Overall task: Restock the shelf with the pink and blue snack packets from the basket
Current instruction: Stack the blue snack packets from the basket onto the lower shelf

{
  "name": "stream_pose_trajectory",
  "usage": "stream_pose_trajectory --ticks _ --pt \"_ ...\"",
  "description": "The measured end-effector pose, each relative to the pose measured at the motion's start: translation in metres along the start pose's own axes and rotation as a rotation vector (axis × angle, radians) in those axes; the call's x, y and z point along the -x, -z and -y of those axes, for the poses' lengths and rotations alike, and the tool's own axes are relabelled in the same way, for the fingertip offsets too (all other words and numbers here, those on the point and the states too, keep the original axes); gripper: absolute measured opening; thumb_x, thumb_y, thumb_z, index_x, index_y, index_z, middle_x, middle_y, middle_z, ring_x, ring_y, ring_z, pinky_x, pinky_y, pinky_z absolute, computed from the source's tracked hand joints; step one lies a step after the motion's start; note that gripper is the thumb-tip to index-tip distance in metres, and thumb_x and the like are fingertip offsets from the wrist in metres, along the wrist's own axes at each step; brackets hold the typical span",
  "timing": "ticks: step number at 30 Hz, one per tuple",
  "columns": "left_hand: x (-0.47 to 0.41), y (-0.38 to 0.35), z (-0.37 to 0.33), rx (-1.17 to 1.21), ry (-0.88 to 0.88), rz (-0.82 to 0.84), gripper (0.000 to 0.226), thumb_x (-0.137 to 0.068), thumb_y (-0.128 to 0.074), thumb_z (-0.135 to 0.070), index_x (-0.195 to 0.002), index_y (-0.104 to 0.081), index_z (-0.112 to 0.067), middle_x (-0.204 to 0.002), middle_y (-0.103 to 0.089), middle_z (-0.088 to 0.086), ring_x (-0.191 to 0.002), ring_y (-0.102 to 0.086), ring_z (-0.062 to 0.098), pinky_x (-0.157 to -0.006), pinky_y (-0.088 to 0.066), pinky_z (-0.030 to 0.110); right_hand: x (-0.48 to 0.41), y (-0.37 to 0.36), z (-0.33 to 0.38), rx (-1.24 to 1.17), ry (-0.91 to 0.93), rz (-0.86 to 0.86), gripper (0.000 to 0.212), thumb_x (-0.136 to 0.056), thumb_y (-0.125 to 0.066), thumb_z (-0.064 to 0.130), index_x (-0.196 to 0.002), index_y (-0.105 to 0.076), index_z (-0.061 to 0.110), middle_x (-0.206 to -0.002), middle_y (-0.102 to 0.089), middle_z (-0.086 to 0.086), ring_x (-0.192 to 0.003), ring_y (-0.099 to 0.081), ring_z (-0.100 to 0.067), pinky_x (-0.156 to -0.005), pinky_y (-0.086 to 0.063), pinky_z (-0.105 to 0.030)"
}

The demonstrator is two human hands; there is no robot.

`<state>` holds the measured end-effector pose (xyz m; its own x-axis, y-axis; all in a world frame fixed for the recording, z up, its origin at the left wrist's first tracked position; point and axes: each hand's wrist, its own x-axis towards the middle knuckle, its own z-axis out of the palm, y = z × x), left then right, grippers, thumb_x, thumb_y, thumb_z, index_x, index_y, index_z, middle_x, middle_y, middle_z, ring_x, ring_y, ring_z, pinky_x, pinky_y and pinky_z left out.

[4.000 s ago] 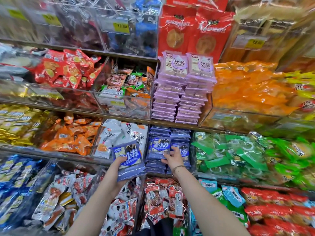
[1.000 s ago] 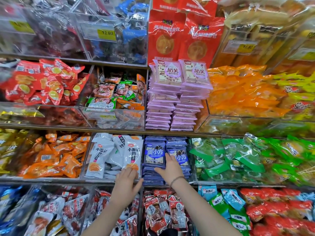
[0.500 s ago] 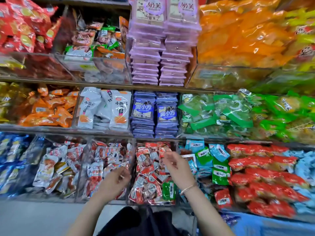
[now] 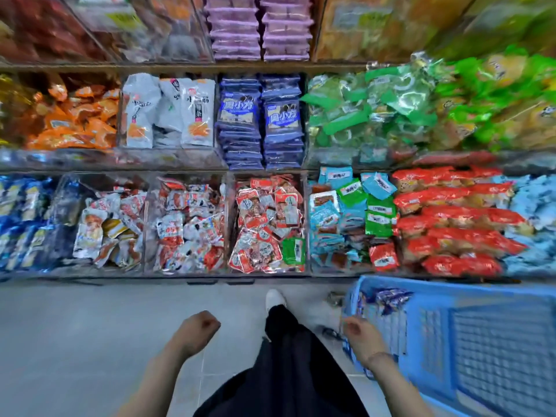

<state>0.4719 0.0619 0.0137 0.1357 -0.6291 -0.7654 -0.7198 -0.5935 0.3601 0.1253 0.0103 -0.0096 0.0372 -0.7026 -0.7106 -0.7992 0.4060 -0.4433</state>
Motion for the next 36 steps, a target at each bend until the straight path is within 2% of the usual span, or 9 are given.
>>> stream_pose_trajectory --ticks 4,7,13,17,23,26,30,33,36 --pt "0.013 -0.044 0.015 0.039 -0.019 0.048 0.024 -0.093 -0.050 -0.014 -0.070 -0.046 -0.011 -0.083 -0.052 0.006 -0.074 -0.051 0.019 -0.079 -0.047 0.035 0.021 -0.021 -0.044 -0.057 -0.120 -0.073 0.015 -0.089 -0.055 0.003 -0.093 -0.069 -0.003 -0.080 -0.057 -0.009 -0.083 -0.053 -0.013 -0.065 -0.031 -0.023" --pt "0.030 -0.082 0.025 0.098 0.011 0.088 0.021 -0.092 -0.051 -0.012 -0.072 -0.053 -0.010 -0.088 -0.058 0.010 -0.077 -0.057 0.021 -0.080 -0.048 0.034 0.039 -0.028 -0.071 -0.095 -0.175 -0.130 0.024 -0.089 -0.053 0.002 -0.110 -0.063 -0.005 -0.110 -0.064 -0.018 -0.104 -0.060 -0.027 -0.085 -0.040 -0.027" --pt "0.070 -0.143 0.015 0.218 0.127 0.178 0.013 -0.094 -0.049 -0.016 -0.086 -0.056 -0.008 -0.088 -0.057 0.006 -0.070 -0.058 0.018 -0.049 -0.036 0.019 0.078 -0.014 -0.113 -0.127 -0.242 -0.194 0.028 -0.091 -0.051 0.005 -0.116 -0.061 0.002 -0.120 -0.062 -0.015 -0.109 -0.058 -0.028 -0.090 -0.041 -0.027" --pt "0.066 -0.171 -0.016 0.165 0.083 0.158 0.014 -0.094 -0.048 -0.016 -0.085 -0.057 -0.009 -0.092 -0.059 0.008 -0.080 -0.055 0.019 -0.071 -0.043 0.029 0.078 0.014 -0.144 -0.190 -0.269 -0.258 0.026 -0.091 -0.052 0.007 -0.115 -0.062 0.005 -0.114 -0.063 -0.018 -0.102 -0.059 -0.030 -0.084 -0.043 -0.029" --pt "0.032 -0.219 -0.099 0.250 0.115 0.082 0.036 -0.094 -0.056 -0.021 -0.126 -0.053 -0.005 -0.122 -0.060 0.014 -0.114 -0.056 0.025 -0.091 -0.039 0.024 0.033 0.066 -0.200 -0.169 -0.255 -0.273 0.026 -0.088 -0.055 0.001 -0.114 -0.059 -0.003 -0.116 -0.062 -0.021 -0.099 -0.062 -0.031 -0.083 -0.045 -0.033" --pt "0.003 -0.249 -0.144 0.324 0.155 0.034 0.046 -0.093 -0.057 -0.024 -0.134 -0.046 -0.006 -0.131 -0.055 0.018 -0.118 -0.054 0.029 -0.097 -0.040 0.030 -0.005 0.089 -0.221 -0.023 -0.129 -0.175 0.033 -0.089 -0.054 0.004 -0.122 -0.055 -0.001 -0.129 -0.054 -0.017 -0.115 -0.055 -0.029 -0.097 -0.040 -0.032" --pt "-0.045 -0.289 -0.190 0.343 0.161 -0.106 0.058 -0.092 -0.059 -0.026 -0.140 -0.038 -0.003 -0.135 -0.050 0.022 -0.121 -0.052 0.033 -0.099 -0.040 0.033 -0.063 0.106 -0.236 0.551 0.198 -0.001 0.046 -0.091 -0.049 0.017 -0.136 -0.041 0.013 -0.138 -0.042 -0.006 -0.128 -0.039 -0.021 -0.103 -0.033 -0.028" --pt "-0.083 -0.314 -0.214 0.365 0.167 -0.197 0.040 -0.091 -0.056 -0.023 -0.125 -0.047 -0.004 -0.105 -0.063 0.021 -0.092 -0.064 0.038 -0.077 -0.050 0.039 -0.117 0.106 -0.239 0.777 0.403 0.025 0.056 -0.087 -0.048 0.013 -0.140 -0.032 0.010 -0.144 -0.034 -0.009 -0.129 -0.036 -0.025 -0.105 -0.032 -0.032" --pt "-0.094 -0.341 -0.220 0.354 0.187 -0.385 0.011 -0.097 -0.045 -0.021 -0.094 -0.041 -0.011 -0.070 -0.054 0.013 -0.067 -0.057 0.038 -0.058 -0.044 0.040 -0.159 0.093 -0.240 0.909 0.545 0.063 0.064 -0.085 -0.048 0.004 -0.144 -0.024 0.007 -0.153 -0.018 -0.010 -0.138 -0.024 -0.027 -0.113 -0.023 -0.034"
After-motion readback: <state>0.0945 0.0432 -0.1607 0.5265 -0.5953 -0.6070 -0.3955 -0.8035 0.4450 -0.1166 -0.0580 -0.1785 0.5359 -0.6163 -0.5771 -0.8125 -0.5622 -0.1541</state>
